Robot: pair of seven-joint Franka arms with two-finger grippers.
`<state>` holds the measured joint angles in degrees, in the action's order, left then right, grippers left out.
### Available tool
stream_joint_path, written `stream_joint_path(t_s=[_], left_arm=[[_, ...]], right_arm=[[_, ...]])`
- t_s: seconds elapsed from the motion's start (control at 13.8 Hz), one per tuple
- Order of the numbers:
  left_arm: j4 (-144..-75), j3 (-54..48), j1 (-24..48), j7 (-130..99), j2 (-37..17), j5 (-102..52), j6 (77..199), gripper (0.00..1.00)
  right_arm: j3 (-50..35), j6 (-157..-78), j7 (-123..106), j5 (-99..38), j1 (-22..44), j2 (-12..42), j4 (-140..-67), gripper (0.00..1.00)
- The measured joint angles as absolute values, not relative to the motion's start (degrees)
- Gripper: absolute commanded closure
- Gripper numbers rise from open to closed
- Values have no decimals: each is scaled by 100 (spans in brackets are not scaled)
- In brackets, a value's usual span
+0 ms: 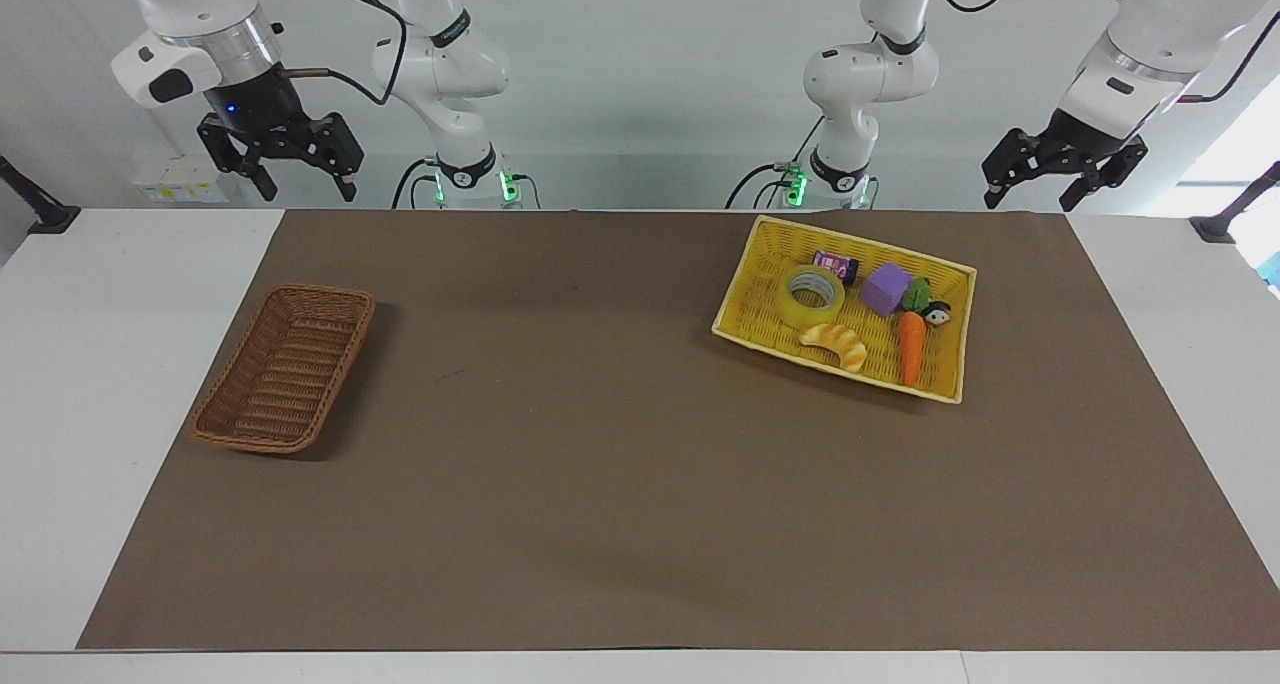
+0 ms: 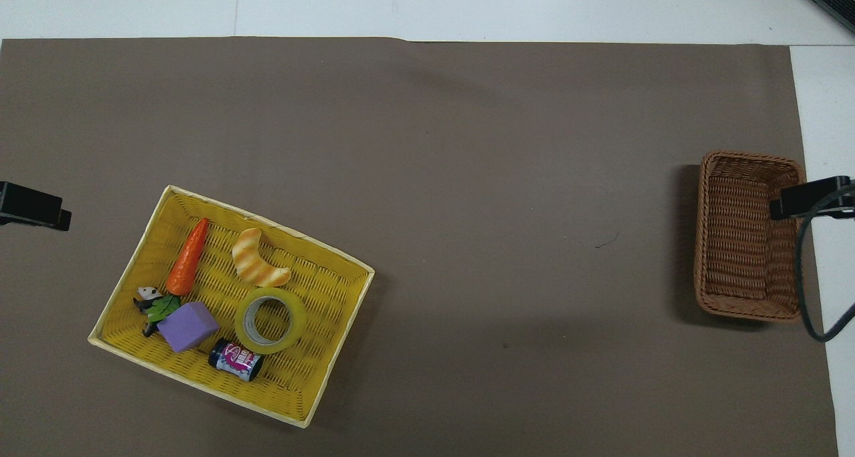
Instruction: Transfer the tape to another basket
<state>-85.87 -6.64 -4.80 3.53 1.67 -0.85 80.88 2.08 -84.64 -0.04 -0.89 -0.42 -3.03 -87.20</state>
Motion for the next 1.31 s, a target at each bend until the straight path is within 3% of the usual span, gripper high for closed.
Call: stream_joint_path(t_s=[0.87, 1.31], left_arm=[[-8798, -752, -479, 344, 273, -108, 8075, 0], [-9309, -757, -479, 344, 524, -143, 8123, 0]], right_arm=[[208, -8464, -5, -90, -42, -303, -8720, 0], [207, -8464, -5, -90, -42, -303, -8720, 0]])
